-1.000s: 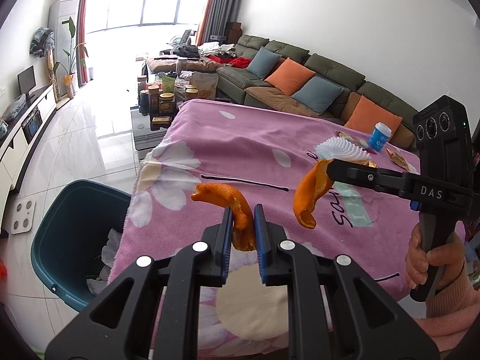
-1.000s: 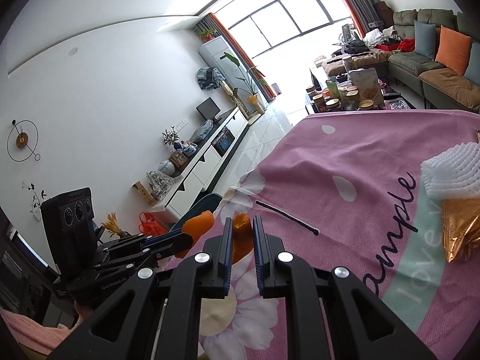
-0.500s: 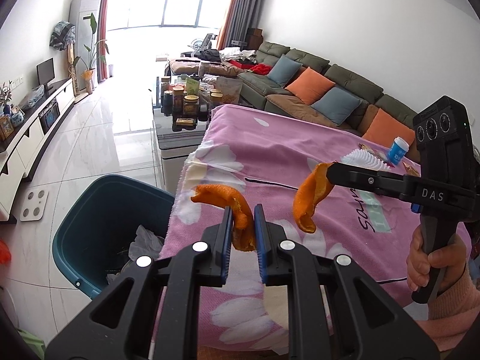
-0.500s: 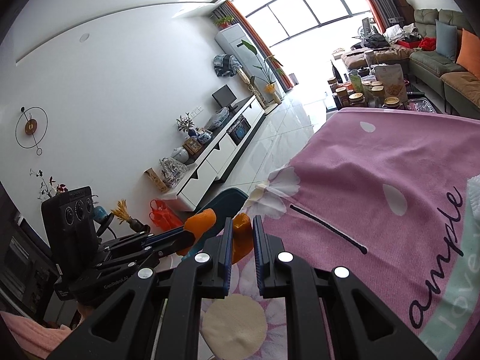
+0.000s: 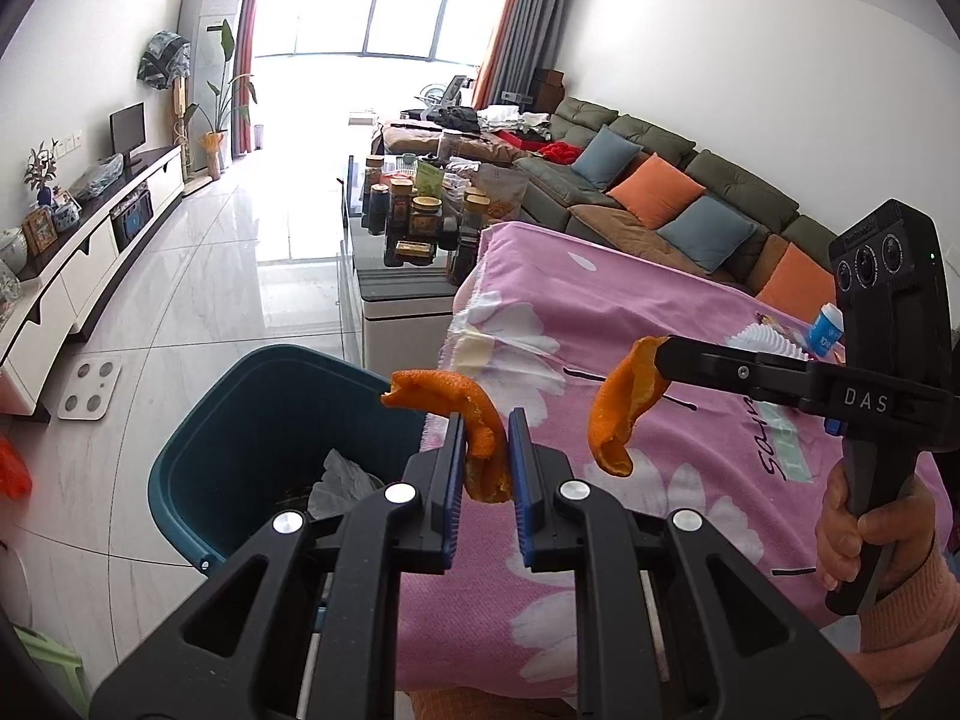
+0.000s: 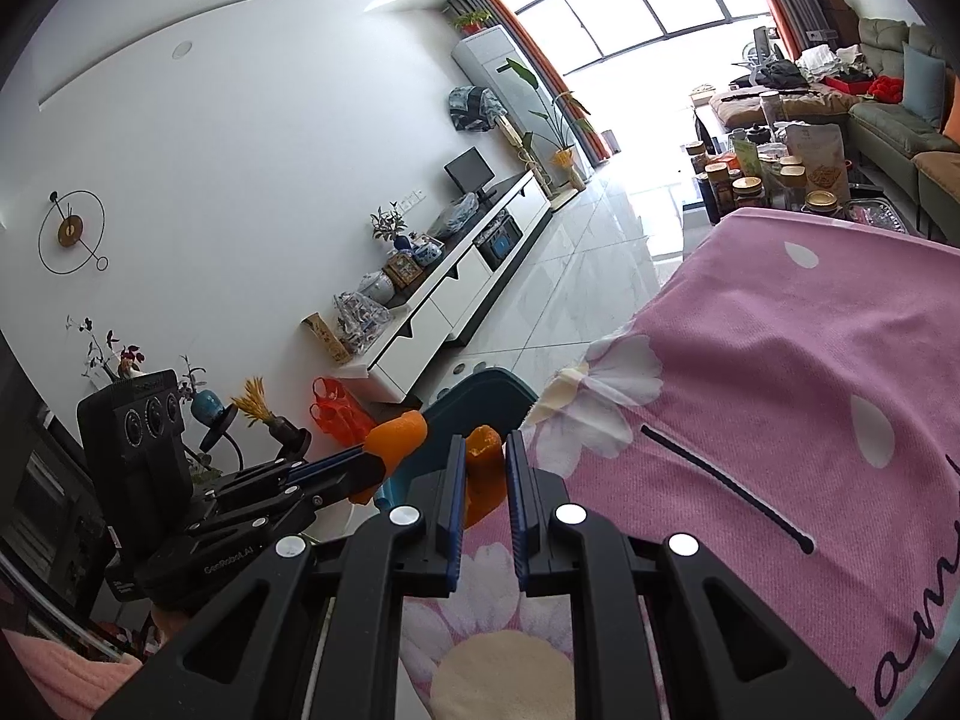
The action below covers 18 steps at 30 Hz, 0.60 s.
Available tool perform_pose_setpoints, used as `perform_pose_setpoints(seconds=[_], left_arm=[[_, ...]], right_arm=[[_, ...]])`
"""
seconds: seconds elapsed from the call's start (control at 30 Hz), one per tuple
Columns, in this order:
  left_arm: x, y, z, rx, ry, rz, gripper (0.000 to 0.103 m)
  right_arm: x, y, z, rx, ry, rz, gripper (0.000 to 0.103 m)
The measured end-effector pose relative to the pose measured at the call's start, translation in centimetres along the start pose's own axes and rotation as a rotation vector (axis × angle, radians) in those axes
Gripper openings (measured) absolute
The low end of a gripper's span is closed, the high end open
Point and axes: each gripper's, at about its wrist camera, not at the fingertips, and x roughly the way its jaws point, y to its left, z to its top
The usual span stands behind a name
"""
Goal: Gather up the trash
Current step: 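Carry both orange peels from the table over the teal bin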
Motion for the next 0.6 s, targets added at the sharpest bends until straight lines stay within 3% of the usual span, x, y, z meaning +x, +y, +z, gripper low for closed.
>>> perform_pose_setpoints(seconds=[0.6], left_arm=[[0.1, 3.4, -0.3, -0.047, 0.010, 0.070, 0.015]], right_arm=[[3.7, 0.9, 1.1, 0.003, 0.047, 0.026, 0.012]])
